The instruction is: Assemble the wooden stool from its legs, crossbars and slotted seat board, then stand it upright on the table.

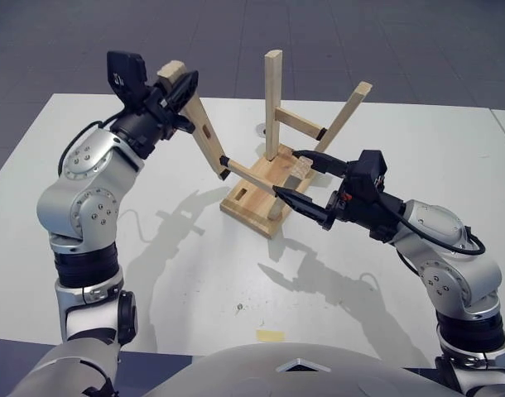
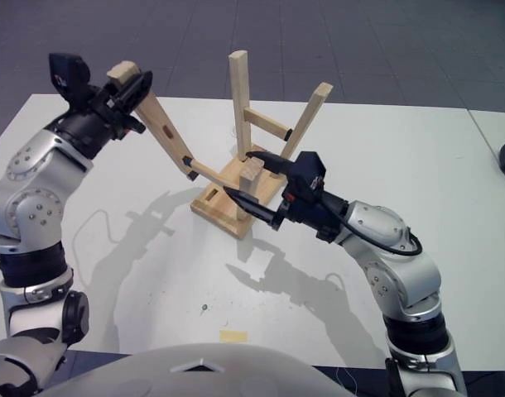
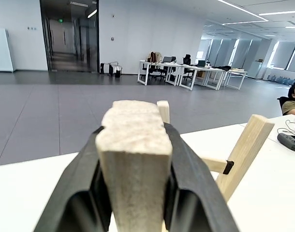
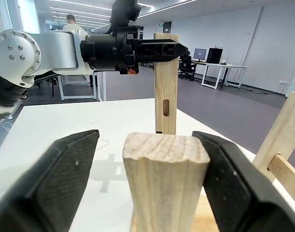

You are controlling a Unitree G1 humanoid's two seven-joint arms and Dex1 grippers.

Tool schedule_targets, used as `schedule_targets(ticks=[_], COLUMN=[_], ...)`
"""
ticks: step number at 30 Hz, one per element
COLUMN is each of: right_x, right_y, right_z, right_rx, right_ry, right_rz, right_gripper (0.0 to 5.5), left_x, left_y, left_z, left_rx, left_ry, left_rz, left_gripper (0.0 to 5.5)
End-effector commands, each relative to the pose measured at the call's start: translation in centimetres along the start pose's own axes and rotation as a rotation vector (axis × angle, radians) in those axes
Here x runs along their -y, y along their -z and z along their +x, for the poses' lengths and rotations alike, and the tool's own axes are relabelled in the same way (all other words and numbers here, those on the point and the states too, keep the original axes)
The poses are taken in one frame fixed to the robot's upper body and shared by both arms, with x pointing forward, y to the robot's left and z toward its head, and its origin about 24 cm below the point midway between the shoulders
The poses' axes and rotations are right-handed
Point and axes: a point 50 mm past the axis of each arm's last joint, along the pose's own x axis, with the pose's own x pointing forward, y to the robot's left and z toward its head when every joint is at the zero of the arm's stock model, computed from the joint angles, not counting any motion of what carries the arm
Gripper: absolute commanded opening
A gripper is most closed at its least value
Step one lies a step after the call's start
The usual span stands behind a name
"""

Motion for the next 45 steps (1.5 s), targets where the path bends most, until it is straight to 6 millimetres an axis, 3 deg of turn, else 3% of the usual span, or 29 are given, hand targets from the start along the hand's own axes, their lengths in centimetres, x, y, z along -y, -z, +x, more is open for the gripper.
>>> schedule_targets(ticks=[1,5,12,21,26,30,35,45], right_x=[-0.1,-0.2,-0.3,-0.3,-0.3,-0.3,-0.3,-0.5], right_y=[0.2,1.0,1.8,2.0,2.1,2.2,2.4,2.5], right_z=[-0.2,-0.2,-0.6,-0.4,-0.2,-0.2,-0.2,0.0], right_rx=[0.009,0.032,0.044,0.048,0.047,0.048,0.047,0.051], right_ry=[0.02,0.051,0.081,0.079,0.079,0.085,0.099,0.099], right_rz=[0.005,0.042,0.072,0.078,0.075,0.072,0.072,0.068], right_gripper=[2.81,2.14,2.12,2.12,2.12,2.12,2.12,2.12], left_x=[0.4,0.9,0.3,-0.5,-0.1,-0.6,-0.1,-0.5], left_y=[0.7,1.3,2.5,5.4,6.2,5.4,3.9,5.0], left_z=[-0.9,-0.9,-0.7,-0.1,-0.2,-0.8,-0.7,-0.5], left_rx=[-0.025,-0.021,-0.03,-0.058,-0.115,-0.116,-0.074,-0.137], left_ry=[-0.011,-0.018,-0.051,-0.083,-0.028,-0.004,0.048,0.001], left_rz=[-0.024,-0.094,-0.142,-0.164,-0.128,-0.114,-0.224,-0.13], left_gripper=[1.03,1.03,1.03,1.03,1.03,1.03,1.03,1.03])
